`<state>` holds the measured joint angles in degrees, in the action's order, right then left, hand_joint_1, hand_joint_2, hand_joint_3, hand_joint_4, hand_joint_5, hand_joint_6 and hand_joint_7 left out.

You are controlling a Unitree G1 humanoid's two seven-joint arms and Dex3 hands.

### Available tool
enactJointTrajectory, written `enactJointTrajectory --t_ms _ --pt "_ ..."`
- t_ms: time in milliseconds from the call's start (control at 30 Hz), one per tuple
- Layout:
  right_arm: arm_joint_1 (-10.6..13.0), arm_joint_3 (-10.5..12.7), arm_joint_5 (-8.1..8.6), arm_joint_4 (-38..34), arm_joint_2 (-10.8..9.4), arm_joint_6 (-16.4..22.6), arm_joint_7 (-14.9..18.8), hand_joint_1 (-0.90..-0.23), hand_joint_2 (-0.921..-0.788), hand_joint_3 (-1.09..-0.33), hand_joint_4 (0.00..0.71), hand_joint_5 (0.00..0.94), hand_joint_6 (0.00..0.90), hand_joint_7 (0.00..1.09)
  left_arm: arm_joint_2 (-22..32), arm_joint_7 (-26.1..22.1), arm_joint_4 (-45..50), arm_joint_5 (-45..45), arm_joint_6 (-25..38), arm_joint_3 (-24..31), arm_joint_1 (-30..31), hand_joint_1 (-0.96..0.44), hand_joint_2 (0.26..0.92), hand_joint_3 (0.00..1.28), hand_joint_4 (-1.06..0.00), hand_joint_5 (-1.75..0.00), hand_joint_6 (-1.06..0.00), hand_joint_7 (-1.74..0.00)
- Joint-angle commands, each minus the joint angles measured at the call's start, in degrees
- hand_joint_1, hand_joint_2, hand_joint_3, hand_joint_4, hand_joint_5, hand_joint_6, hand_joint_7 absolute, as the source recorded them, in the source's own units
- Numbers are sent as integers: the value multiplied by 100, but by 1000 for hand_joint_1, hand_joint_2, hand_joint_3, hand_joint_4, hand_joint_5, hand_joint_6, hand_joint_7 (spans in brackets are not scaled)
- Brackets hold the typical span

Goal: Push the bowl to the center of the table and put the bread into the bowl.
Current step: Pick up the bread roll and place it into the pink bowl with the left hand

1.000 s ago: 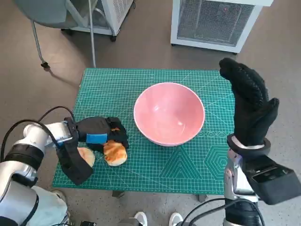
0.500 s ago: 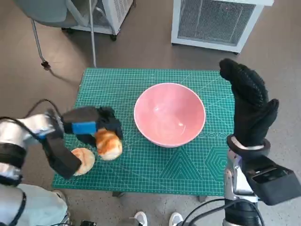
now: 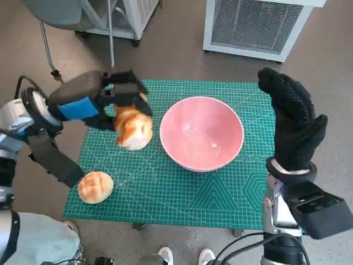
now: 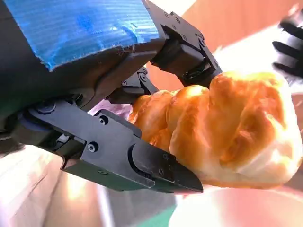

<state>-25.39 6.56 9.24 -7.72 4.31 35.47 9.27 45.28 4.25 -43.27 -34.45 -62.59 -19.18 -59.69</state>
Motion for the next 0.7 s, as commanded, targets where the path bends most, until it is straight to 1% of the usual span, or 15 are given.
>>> enactJointTrajectory --t_ms 33,367,533,700 --pt "71 17 116 -72 41 -46 87 -456 -921 -620 361 15 6 767 -470 -100 69 -99 156 -19 -278 0 921 124 -543 -1183 -655 -1264" --pt "175 2 160 62 58 -103 142 -458 -921 -620 362 15 3 771 -1300 -195 -231 -726 545 -423 -805 -1 921 138 -523 -1197 -647 -1281" --pt "241 17 209 134 78 -143 171 -463 -921 -618 362 15 1 774 -1675 -274 -654 -883 707 -662 -1012 -1 920 129 -539 -1166 -656 -1286" --pt "291 23 260 209 93 -190 182 -466 -921 -617 362 15 -1 772 -1936 -213 -1027 -1089 885 -889 -1172 -1 920 122 -550 -1161 -660 -1278"
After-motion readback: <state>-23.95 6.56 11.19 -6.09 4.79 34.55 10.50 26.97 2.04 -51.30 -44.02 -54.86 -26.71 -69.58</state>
